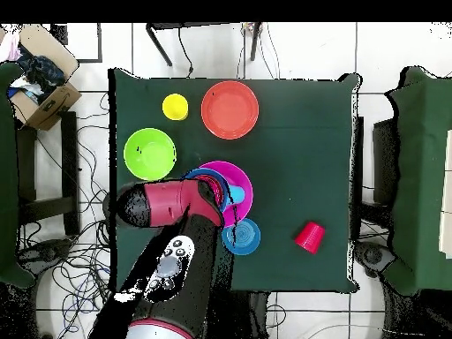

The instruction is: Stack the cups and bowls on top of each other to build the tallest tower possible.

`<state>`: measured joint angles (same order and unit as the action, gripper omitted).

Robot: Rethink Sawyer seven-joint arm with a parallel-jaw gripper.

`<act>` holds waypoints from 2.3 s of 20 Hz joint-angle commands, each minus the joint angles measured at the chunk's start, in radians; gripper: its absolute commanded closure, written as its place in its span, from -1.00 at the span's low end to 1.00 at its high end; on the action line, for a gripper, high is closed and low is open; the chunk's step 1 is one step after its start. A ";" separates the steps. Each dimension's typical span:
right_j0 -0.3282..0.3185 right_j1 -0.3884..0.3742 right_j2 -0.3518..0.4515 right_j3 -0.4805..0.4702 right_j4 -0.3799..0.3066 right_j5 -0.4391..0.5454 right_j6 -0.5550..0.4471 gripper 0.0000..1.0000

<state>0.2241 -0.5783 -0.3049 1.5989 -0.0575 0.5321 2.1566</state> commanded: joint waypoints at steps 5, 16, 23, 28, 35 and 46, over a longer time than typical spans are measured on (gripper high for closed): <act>-0.036 -0.029 0.157 -0.210 0.027 0.228 -0.011 -1.00; -0.107 0.038 0.288 -0.257 0.000 0.158 -0.101 -1.00; -0.189 0.059 0.414 -0.195 -0.056 0.147 -0.244 -1.00; -0.232 0.075 0.471 -0.188 -0.123 0.146 -0.320 -1.00; -0.261 0.059 0.506 -0.156 -0.212 0.228 -0.360 -1.00; -0.274 0.069 0.572 -0.151 -0.281 0.214 -0.325 -1.00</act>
<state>-0.0273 -0.5232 0.1251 1.3915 -0.2467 0.6793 2.1284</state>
